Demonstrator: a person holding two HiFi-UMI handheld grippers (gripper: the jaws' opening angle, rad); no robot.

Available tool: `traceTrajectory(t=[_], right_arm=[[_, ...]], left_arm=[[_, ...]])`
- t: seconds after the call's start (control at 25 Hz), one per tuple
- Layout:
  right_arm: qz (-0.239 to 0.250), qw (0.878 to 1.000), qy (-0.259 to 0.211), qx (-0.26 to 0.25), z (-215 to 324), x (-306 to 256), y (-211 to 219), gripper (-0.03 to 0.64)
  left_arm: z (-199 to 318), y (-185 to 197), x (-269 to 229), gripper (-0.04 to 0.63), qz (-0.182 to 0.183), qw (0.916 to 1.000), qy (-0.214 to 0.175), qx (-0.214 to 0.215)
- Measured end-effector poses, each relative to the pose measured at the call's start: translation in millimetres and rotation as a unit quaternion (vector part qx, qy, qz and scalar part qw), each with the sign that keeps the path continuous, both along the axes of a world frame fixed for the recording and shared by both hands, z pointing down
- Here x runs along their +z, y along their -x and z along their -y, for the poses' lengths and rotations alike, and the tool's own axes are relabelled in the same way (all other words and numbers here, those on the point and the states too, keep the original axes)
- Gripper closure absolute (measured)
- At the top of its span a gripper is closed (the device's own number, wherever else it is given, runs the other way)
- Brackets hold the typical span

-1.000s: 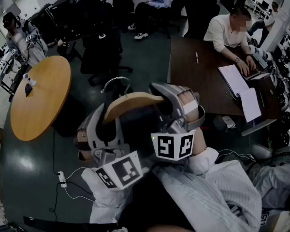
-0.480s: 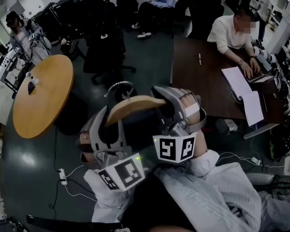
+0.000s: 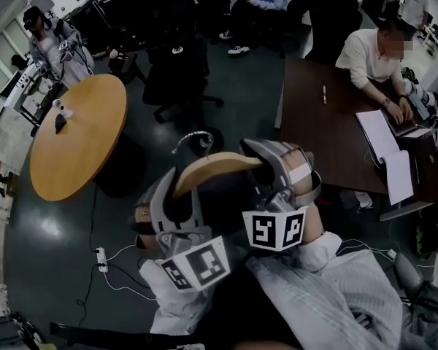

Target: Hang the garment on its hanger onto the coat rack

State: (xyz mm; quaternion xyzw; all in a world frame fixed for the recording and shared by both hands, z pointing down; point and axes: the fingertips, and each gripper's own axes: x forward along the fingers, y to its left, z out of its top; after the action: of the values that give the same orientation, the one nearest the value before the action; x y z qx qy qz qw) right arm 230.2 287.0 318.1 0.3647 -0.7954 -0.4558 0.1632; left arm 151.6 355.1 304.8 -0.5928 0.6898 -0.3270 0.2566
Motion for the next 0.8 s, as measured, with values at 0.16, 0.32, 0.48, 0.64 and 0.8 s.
traceTrajectory(t=[0.16, 0.32, 0.48, 0.64, 0.8], right_arm=[[-0.007, 1.000, 0.000, 0.005, 34.3, 4.0, 43.1, 0.614], [-0.006, 1.000, -0.007, 0.021, 70.8, 3.5, 94.6, 0.613], [-0.001, 0.999, -0.010, 0.047, 107.4, -1.4, 157.4, 0.614], [0.008, 0.997, 0.008, 0.080, 142.6, 5.8, 208.8, 0.614], [0.004, 0.995, 0.021, 0.099, 174.9, 14.8, 241.0, 0.613]], left_arm=[[34.6, 43.9, 5.5, 0.511, -0.004, 1.0000, 0.000, 0.004], [74.0, 97.4, 6.4, 0.511, -0.005, 0.9998, -0.001, 0.022], [114.9, 163.4, 1.6, 0.511, 0.001, 0.9989, 0.001, 0.048], [156.0, 217.9, 5.7, 0.511, 0.014, 0.9964, 0.013, 0.082], [193.3, 252.7, 11.5, 0.511, 0.016, 0.9942, 0.015, 0.105]])
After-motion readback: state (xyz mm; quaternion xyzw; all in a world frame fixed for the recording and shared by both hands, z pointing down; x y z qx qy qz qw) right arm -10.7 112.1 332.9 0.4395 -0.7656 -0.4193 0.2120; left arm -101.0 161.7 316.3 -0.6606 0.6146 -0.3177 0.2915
